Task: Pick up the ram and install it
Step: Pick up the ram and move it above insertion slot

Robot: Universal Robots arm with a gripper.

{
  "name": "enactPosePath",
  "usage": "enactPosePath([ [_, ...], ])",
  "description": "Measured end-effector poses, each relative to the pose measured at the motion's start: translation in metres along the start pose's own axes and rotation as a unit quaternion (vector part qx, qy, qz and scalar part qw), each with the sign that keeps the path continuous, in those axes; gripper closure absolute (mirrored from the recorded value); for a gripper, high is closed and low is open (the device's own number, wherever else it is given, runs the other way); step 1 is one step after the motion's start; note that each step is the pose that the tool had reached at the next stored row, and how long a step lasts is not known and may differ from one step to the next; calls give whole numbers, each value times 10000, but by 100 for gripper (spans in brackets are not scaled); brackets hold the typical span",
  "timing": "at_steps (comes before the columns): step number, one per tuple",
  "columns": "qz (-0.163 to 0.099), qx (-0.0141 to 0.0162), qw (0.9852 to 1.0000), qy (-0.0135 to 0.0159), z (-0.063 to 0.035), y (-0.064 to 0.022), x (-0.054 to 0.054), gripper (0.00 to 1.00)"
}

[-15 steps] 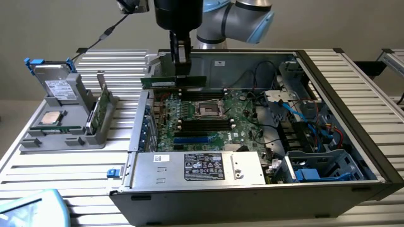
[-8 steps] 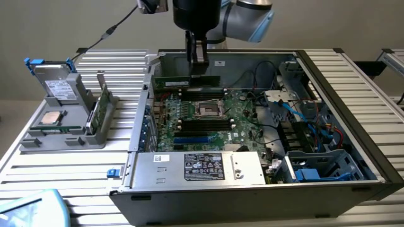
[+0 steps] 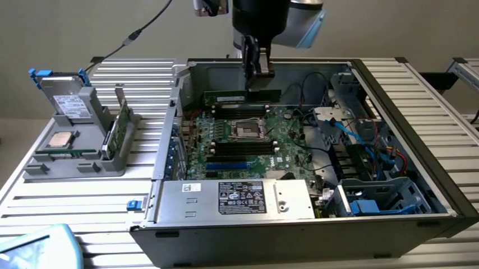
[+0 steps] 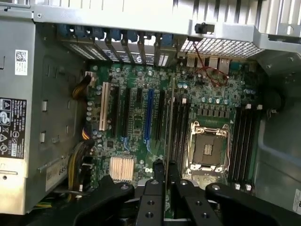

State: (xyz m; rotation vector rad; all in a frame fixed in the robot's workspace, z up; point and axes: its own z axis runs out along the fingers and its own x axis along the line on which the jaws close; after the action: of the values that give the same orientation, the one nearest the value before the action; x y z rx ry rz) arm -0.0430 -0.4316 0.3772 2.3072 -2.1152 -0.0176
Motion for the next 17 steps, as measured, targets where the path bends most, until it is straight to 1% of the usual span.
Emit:
enactPosePath([
  [3, 0, 0, 10000, 0, -1, -130, 11, 86],
  [5, 0, 1, 10000, 0, 4, -187, 8, 86],
  [6, -1, 0, 10000, 0, 11, -202, -1, 86],
  [14, 101, 0, 9999, -2, 139, -216, -77, 86],
  [17, 126, -5, 9999, -3, 194, -219, -110, 86],
])
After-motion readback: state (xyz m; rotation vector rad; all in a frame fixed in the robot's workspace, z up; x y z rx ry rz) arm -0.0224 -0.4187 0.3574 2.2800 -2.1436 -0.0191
